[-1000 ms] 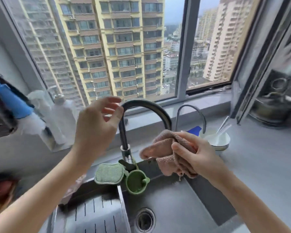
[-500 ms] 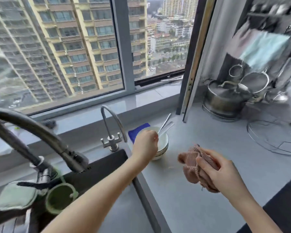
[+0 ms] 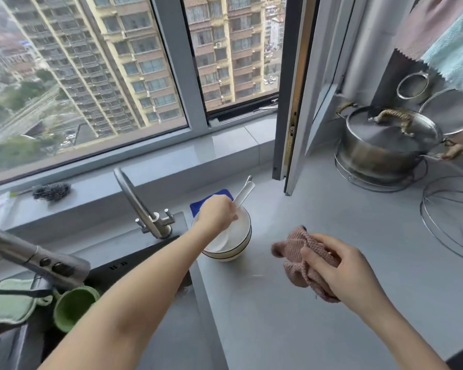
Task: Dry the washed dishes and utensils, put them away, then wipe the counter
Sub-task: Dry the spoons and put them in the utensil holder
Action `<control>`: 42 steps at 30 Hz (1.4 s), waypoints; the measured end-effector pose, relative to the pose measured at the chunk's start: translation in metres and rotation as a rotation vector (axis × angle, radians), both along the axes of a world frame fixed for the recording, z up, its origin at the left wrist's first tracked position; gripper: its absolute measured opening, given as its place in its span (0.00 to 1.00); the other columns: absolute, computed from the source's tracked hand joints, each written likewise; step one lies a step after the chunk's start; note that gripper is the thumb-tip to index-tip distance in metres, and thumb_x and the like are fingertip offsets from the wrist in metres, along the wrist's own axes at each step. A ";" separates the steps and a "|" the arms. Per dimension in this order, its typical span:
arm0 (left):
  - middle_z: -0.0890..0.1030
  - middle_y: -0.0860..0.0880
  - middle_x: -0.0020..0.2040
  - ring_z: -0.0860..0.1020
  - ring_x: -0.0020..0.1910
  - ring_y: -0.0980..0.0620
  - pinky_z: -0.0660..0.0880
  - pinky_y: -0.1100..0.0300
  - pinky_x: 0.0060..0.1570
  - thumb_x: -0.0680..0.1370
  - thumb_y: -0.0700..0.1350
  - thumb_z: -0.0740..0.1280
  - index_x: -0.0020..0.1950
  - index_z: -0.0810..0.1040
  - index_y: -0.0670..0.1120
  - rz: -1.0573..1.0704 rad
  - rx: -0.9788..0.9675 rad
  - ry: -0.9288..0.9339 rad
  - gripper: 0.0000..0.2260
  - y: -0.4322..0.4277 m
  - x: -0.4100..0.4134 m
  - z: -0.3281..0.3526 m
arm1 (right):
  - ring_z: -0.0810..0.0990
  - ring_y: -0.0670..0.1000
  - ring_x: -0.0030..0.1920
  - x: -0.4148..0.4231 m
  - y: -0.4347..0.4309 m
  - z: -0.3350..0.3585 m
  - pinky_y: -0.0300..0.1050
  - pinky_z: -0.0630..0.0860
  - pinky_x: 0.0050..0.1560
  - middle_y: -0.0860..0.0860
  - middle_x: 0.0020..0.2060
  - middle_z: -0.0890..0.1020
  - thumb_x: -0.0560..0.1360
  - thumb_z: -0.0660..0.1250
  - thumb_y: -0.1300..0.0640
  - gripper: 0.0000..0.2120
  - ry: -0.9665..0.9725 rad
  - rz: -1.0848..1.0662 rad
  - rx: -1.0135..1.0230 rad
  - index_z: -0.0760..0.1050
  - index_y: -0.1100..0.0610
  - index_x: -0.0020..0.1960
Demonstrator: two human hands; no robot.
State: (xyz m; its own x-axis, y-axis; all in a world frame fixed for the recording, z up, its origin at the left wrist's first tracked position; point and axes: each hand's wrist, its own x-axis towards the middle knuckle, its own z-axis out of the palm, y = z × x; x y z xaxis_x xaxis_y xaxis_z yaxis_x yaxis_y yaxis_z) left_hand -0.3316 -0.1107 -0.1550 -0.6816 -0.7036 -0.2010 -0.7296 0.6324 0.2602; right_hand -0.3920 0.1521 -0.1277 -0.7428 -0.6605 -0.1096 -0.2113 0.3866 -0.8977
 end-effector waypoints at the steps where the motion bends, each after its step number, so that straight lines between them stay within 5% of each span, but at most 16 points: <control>1: 0.78 0.46 0.38 0.76 0.40 0.45 0.67 0.58 0.36 0.74 0.48 0.69 0.42 0.80 0.42 0.036 -0.015 0.058 0.09 -0.001 0.003 0.006 | 0.82 0.43 0.40 -0.001 -0.003 0.000 0.51 0.79 0.47 0.37 0.39 0.83 0.71 0.71 0.46 0.07 0.002 -0.001 0.001 0.76 0.34 0.45; 7: 0.74 0.52 0.29 0.72 0.30 0.54 0.65 0.60 0.29 0.71 0.49 0.72 0.31 0.74 0.45 0.309 0.127 0.397 0.13 -0.008 0.035 0.036 | 0.83 0.49 0.43 0.009 -0.041 -0.005 0.55 0.80 0.48 0.41 0.39 0.84 0.72 0.66 0.40 0.07 -0.022 -0.059 -0.100 0.78 0.39 0.47; 11: 0.78 0.45 0.31 0.76 0.28 0.52 0.76 0.61 0.31 0.72 0.43 0.74 0.37 0.79 0.38 0.582 0.550 0.716 0.09 0.008 0.051 0.046 | 0.79 0.46 0.54 0.035 -0.076 -0.004 0.49 0.74 0.56 0.42 0.49 0.81 0.80 0.58 0.46 0.10 -0.041 -0.071 -0.208 0.76 0.34 0.45; 14: 0.81 0.41 0.37 0.80 0.33 0.49 0.79 0.65 0.29 0.74 0.38 0.72 0.42 0.77 0.37 0.752 0.852 0.900 0.06 0.026 0.061 0.057 | 0.72 0.48 0.63 0.059 -0.100 -0.008 0.47 0.71 0.60 0.44 0.63 0.70 0.79 0.56 0.42 0.13 0.059 0.057 -0.200 0.75 0.34 0.59; 18: 0.80 0.42 0.35 0.79 0.31 0.51 0.80 0.65 0.31 0.74 0.34 0.70 0.41 0.77 0.36 0.874 1.065 1.032 0.04 0.049 0.079 0.076 | 0.74 0.54 0.63 0.066 -0.109 -0.006 0.54 0.75 0.59 0.44 0.66 0.64 0.74 0.69 0.54 0.29 0.089 0.034 -0.193 0.63 0.29 0.66; 20: 0.82 0.42 0.35 0.81 0.32 0.50 0.81 0.64 0.33 0.73 0.35 0.71 0.43 0.78 0.36 0.871 1.151 1.043 0.03 0.059 0.092 0.084 | 0.80 0.60 0.55 0.057 -0.106 0.002 0.60 0.78 0.53 0.45 0.61 0.72 0.71 0.71 0.58 0.35 -0.105 0.018 -0.279 0.62 0.25 0.63; 22: 0.83 0.41 0.36 0.83 0.33 0.49 0.81 0.62 0.35 0.73 0.37 0.71 0.44 0.79 0.36 0.830 1.265 1.039 0.05 0.068 0.108 0.094 | 0.82 0.61 0.52 0.045 -0.102 0.010 0.63 0.79 0.52 0.49 0.56 0.80 0.70 0.72 0.65 0.31 -0.253 0.067 -0.355 0.72 0.34 0.62; 24: 0.84 0.36 0.41 0.84 0.35 0.45 0.82 0.59 0.37 0.74 0.39 0.70 0.47 0.79 0.35 0.796 1.358 1.024 0.07 0.074 0.130 0.106 | 0.83 0.60 0.51 0.035 -0.095 0.024 0.61 0.79 0.52 0.52 0.52 0.84 0.70 0.72 0.68 0.23 -0.246 0.156 -0.347 0.77 0.47 0.59; 27: 0.83 0.36 0.44 0.84 0.35 0.45 0.80 0.62 0.31 0.72 0.44 0.67 0.47 0.80 0.36 0.611 1.337 0.922 0.11 0.075 0.170 0.128 | 0.84 0.57 0.43 0.020 -0.079 0.044 0.52 0.82 0.45 0.51 0.42 0.85 0.73 0.69 0.68 0.14 -0.222 0.319 -0.262 0.78 0.53 0.55; 32: 0.77 0.45 0.31 0.72 0.24 0.55 0.63 0.69 0.19 0.79 0.46 0.63 0.46 0.80 0.41 0.195 1.218 0.410 0.10 0.091 0.204 0.131 | 0.83 0.51 0.37 0.030 -0.078 0.062 0.43 0.79 0.36 0.52 0.39 0.84 0.75 0.67 0.67 0.11 -0.175 0.636 -0.074 0.80 0.54 0.52; 35: 0.66 0.52 0.23 0.61 0.21 0.58 0.57 0.69 0.19 0.82 0.46 0.57 0.43 0.77 0.42 0.294 1.127 0.434 0.14 0.117 0.207 0.122 | 0.82 0.63 0.38 0.045 -0.089 0.062 0.51 0.79 0.37 0.60 0.40 0.84 0.77 0.63 0.65 0.09 -0.218 0.640 -0.055 0.80 0.56 0.51; 39: 0.65 0.52 0.22 0.60 0.19 0.59 0.55 0.69 0.18 0.83 0.45 0.56 0.42 0.76 0.42 0.440 1.091 0.439 0.15 0.119 0.231 0.114 | 0.81 0.58 0.31 0.048 -0.096 0.052 0.41 0.73 0.23 0.53 0.37 0.83 0.79 0.62 0.51 0.06 -0.054 0.339 -0.097 0.78 0.48 0.51; 42: 0.65 0.52 0.22 0.59 0.18 0.59 0.55 0.70 0.18 0.83 0.44 0.56 0.41 0.77 0.42 0.513 1.071 0.398 0.15 0.116 0.254 0.106 | 0.78 0.49 0.38 0.060 -0.083 0.054 0.43 0.71 0.39 0.42 0.45 0.79 0.76 0.57 0.38 0.15 0.338 0.357 -0.037 0.74 0.42 0.58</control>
